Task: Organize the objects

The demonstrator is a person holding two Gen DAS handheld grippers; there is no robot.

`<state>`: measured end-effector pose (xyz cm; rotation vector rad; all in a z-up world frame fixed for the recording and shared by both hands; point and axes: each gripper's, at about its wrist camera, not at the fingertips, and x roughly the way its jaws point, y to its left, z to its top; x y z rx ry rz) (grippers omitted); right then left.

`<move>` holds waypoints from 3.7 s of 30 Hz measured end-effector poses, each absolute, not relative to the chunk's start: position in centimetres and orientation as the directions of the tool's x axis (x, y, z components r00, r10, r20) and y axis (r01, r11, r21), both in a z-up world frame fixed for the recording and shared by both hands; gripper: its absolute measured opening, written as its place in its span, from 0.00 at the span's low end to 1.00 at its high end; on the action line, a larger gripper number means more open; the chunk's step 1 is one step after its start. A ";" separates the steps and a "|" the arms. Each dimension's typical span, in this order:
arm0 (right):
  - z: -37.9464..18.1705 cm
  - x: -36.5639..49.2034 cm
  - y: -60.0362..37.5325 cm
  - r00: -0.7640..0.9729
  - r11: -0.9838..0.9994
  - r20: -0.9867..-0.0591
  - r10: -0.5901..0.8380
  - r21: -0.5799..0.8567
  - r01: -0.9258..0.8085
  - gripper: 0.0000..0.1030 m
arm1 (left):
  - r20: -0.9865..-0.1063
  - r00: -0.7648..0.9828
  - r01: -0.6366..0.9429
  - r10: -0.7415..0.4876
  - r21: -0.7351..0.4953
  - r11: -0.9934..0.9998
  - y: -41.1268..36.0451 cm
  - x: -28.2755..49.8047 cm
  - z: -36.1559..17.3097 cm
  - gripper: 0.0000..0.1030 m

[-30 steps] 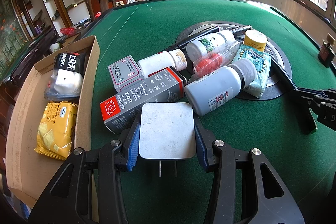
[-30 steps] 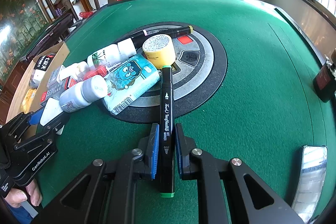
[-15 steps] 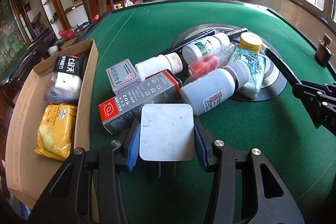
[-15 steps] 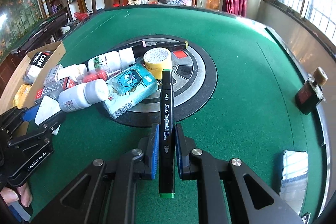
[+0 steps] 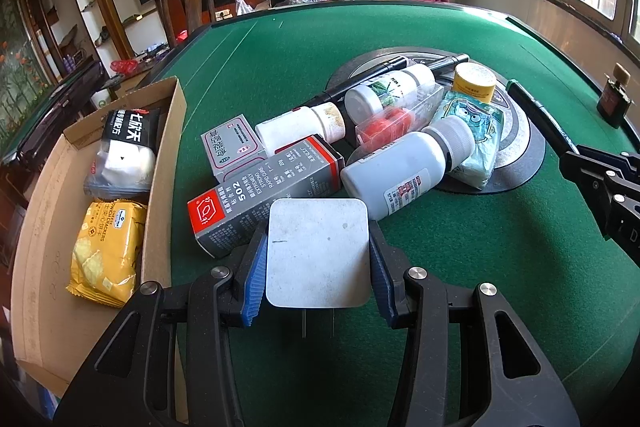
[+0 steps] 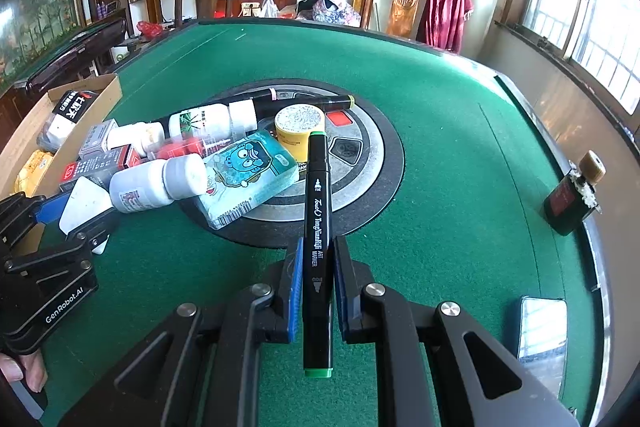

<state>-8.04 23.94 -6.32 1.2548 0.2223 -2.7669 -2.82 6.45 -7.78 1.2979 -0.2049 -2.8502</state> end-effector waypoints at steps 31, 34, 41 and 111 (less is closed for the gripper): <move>-5.8 -7.4 23.4 -0.692 -0.979 -0.722 0.014 -0.150 0.137 0.13 | -0.739 -0.673 -0.062 -0.043 0.114 -0.991 6.6 -2.7 -7.4 0.44; -5.7 -7.4 23.4 -0.692 -0.979 -0.722 0.014 -0.150 0.137 0.13 | -0.737 -0.675 -0.065 -0.040 0.113 -0.991 6.6 -2.6 -7.3 0.44; -5.3 -7.2 23.4 -0.702 -0.979 -0.712 0.014 -0.152 0.134 0.13 | -0.723 -0.690 -0.072 -0.027 0.106 -0.992 6.4 -2.2 -6.8 0.44; -5.7 -21.9 -9.4 -0.284 -0.819 -0.799 -0.530 0.396 0.414 0.13 | -0.705 -0.705 0.445 -0.076 -0.356 -0.822 -23.8 -3.8 -2.4 0.44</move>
